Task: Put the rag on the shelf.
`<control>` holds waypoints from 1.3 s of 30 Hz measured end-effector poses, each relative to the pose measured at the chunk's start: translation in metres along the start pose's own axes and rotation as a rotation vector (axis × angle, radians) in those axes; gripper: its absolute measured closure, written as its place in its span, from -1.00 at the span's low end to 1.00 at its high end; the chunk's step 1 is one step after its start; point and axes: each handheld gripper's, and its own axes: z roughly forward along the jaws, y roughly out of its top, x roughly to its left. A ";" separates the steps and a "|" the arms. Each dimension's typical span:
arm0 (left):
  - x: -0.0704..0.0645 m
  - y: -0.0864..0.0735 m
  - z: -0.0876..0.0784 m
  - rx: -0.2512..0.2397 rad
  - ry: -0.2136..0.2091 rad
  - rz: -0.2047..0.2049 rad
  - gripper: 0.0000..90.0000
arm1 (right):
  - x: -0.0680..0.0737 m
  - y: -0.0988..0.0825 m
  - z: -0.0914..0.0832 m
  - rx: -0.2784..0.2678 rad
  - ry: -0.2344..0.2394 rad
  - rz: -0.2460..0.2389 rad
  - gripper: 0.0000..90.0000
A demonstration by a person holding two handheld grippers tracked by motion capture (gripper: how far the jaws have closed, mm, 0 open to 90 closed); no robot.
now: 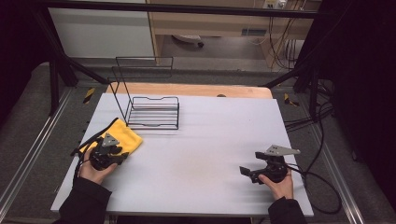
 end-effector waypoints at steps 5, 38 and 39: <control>-0.003 0.001 0.002 0.012 0.025 0.020 0.49 | 0.000 0.000 0.000 -0.004 -0.001 0.004 -0.97; -0.054 0.021 -0.025 -0.058 -0.164 -0.131 0.86 | 0.002 -0.001 0.002 0.005 0.004 0.001 -0.95; -0.060 0.022 -0.025 -0.058 -0.169 -0.126 0.86 | 0.002 -0.001 0.002 0.005 0.004 0.001 -0.95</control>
